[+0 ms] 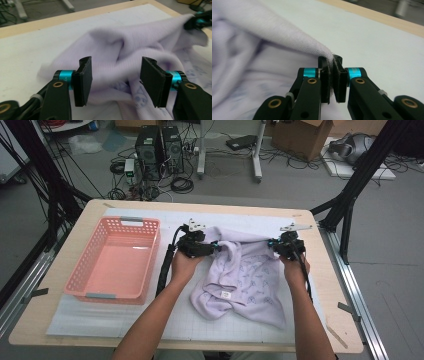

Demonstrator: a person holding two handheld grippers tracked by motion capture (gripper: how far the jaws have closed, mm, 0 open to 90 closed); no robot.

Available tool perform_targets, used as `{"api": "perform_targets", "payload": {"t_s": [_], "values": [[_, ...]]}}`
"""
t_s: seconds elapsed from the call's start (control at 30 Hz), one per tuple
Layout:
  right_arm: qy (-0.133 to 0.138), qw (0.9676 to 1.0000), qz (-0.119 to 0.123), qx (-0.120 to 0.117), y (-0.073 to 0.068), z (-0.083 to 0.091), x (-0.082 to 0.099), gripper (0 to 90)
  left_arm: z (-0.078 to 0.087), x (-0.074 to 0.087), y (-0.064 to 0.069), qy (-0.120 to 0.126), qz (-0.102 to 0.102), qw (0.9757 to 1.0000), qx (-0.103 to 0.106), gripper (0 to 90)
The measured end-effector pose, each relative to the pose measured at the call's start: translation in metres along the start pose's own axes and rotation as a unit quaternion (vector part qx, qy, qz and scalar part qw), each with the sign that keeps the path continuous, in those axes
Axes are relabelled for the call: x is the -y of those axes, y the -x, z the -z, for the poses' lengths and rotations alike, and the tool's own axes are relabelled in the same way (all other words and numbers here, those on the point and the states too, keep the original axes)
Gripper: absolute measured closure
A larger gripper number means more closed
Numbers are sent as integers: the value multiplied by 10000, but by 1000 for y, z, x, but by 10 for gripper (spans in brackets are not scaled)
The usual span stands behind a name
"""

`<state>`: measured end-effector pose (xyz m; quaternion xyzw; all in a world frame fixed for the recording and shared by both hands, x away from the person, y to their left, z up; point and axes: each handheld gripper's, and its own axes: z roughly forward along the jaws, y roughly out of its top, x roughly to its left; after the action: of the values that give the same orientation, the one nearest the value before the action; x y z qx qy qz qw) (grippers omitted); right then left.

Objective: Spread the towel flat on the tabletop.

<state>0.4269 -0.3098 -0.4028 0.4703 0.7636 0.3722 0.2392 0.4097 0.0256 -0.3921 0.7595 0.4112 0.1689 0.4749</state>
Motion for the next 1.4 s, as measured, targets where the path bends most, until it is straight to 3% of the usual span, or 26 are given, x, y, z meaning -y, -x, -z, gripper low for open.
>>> {"api": "perform_targets", "payload": {"t_s": [0.07,0.13,0.17,0.3,0.33,0.4,0.43,0.5,0.53,0.6,0.67,0.73,0.87,1.0,1.07,1.13,1.17,1.2,1.3,1.4], "values": [[9,9989,-355,303,12,2,4,846,0,1,6,-95,-39,9995,301,422],[-13,9972,-634,403,18,5,7,703,-3,5,14,-147,-144,9983,546,401],[2,9965,-724,417,19,8,8,675,-5,9,18,-187,-166,9976,650,403],[211,9980,-520,291,14,25,12,635,-21,25,32,-664,-305,9934,885,401],[243,9985,-441,229,11,30,14,628,-25,28,36,-853,-388,9920,851,401],[228,9992,-269,175,6,40,18,590,-32,33,45,-1107,-675,9901,529,434],[229,9994,-247,107,4,45,20,584,-33,35,48,-1057,-669,9909,494,477],[283,9995,-140,80,3,55,27,576,-31,38,47,-860,-658,9932,431,670],[280,9995,-142,84,3,60,30,574,-29,38,44,-825,-557,9940,461,725],[263,9995,-132,-58,3,67,37,564,-22,37,35,-755,-377,9953,470,746],[225,9995,-109,-194,-2,72,48,554,-13,38,26,-501,-235,9980,319,750],[112,9993,3,-371,-12,73,64,551,-5,41,13,-410,-125,9989,163,756],[-114,9975,103,-690,-31,67,91,537,11,47,-12,-293,121,9992,-244,760],[-377,9955,330,-803,-45,59,99,529,21,49,-28,-283,268,9977,-550,811],[-405,9955,440,-734,-49,57,99,563,22,50,-28,-315,185,9978,-551,810],[-409,9952,422,-782,-48,58,99,731,22,49,-26,-296,237,9981,-482,777],[-427,9947,434,-824,-46,59,99,841,22,49,-25,-277,282,9983,-427,710],[-475,9940,491,-850,-45,62,100,867,23,49,-25,-305,312,9985,-337,634],[-569,9935,512,-843,-40,72,105,880,28,50,-22,-266,321,9991,-100,526],[-607,9940,379,-833,-32,84,113,880,34,59,-21,-149,328,9993,-22,492]]}}
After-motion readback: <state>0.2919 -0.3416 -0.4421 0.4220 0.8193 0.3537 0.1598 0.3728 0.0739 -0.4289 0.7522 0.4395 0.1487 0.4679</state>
